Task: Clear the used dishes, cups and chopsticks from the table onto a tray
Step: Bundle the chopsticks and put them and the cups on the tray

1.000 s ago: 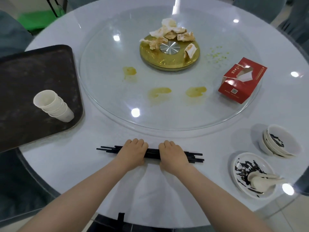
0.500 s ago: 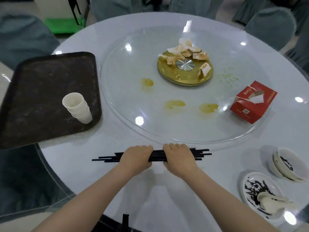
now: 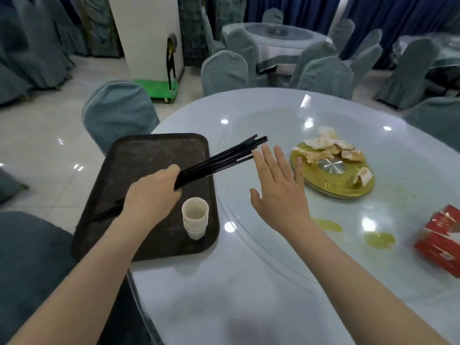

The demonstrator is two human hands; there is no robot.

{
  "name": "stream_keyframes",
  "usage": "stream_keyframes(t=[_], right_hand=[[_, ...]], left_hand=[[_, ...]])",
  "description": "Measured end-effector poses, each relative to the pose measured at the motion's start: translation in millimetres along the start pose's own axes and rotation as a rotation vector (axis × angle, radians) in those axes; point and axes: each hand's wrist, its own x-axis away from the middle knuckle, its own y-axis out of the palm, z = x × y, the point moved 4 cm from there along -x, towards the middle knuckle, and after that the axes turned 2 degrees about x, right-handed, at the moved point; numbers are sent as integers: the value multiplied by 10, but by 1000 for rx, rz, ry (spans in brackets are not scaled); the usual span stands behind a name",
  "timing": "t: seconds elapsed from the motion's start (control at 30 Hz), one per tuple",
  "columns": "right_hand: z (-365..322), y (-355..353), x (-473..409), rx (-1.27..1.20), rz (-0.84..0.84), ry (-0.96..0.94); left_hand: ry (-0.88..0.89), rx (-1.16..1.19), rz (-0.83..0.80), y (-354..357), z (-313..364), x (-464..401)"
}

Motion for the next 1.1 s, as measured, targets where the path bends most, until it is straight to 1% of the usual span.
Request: stream_keyframes(t=[0.13, 0.2, 0.3, 0.4, 0.5, 0.63, 0.73, 0.83, 0.93, 1.03, 1.1], right_hand=[[-363, 341, -383, 27, -167, -25], [-566, 547, -528, 16, -250, -42], [-739, 809, -613, -41, -353, -13], [-771, 982, -588, -107, -412, 58], [-690, 1078, -475, -101, -467, 120], [-562, 1148, -305, -103, -522, 217], [-468, 1183, -194, -114, -554, 287], [-398, 1224, -71, -129, -592, 337], [-344, 1245, 60, -137, -612, 360], [-247, 1221, 205, -189, -611, 414], [-150, 1175, 332, -235, -593, 465]], left_hand=[[-119, 74, -26, 135, -845, -367], [-170, 107, -79, 325, -1192, -524], [-219, 111, -188, 691, -1489, -660], [-238, 133, -306, 1071, -1571, -764], [-271, 215, -415, 1414, -1533, -796], [-280, 288, -484, 1757, -1483, -769], [-289, 354, -530, 1870, -1402, -788], [-295, 427, -505, 1825, -1293, -852], [-254, 571, -356, 1563, -1159, -915], [-139, 677, -218, 1188, -906, -969], [-25, 703, -211, 995, -629, -948]])
